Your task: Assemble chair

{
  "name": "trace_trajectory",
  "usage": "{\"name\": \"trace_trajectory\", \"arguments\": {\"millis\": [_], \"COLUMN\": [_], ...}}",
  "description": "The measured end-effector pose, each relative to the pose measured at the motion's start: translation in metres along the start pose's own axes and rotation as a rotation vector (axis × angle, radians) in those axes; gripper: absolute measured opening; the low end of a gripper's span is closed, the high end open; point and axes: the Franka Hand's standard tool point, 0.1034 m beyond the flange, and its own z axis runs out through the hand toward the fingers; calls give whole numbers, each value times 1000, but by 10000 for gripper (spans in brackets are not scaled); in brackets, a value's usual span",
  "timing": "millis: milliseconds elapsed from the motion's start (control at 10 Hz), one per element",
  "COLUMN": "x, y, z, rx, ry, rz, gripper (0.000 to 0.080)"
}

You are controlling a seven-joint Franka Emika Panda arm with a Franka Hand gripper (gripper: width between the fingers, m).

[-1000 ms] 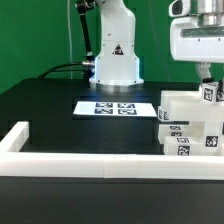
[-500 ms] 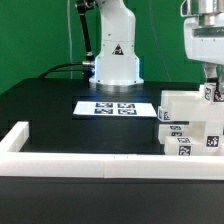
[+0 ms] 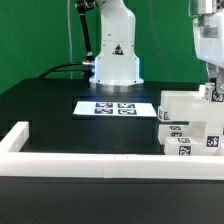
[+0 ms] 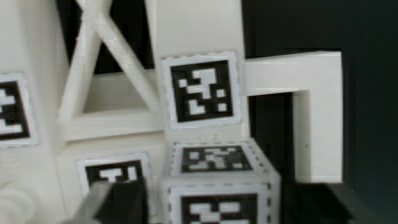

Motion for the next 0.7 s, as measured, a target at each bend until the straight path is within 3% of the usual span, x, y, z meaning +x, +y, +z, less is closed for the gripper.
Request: {"name": "trace_trajectory", "arguments": {"millis": [100, 200, 300, 700], "x": [0, 0, -1, -4], "y": [0, 1, 1, 2], "z": [0, 0, 0, 1], "rx": [-1, -7, -8, -9], "ry": [0, 0, 0, -2], "rz": [-35, -87, -158, -557], "gripper": [474, 608, 637, 648]}}
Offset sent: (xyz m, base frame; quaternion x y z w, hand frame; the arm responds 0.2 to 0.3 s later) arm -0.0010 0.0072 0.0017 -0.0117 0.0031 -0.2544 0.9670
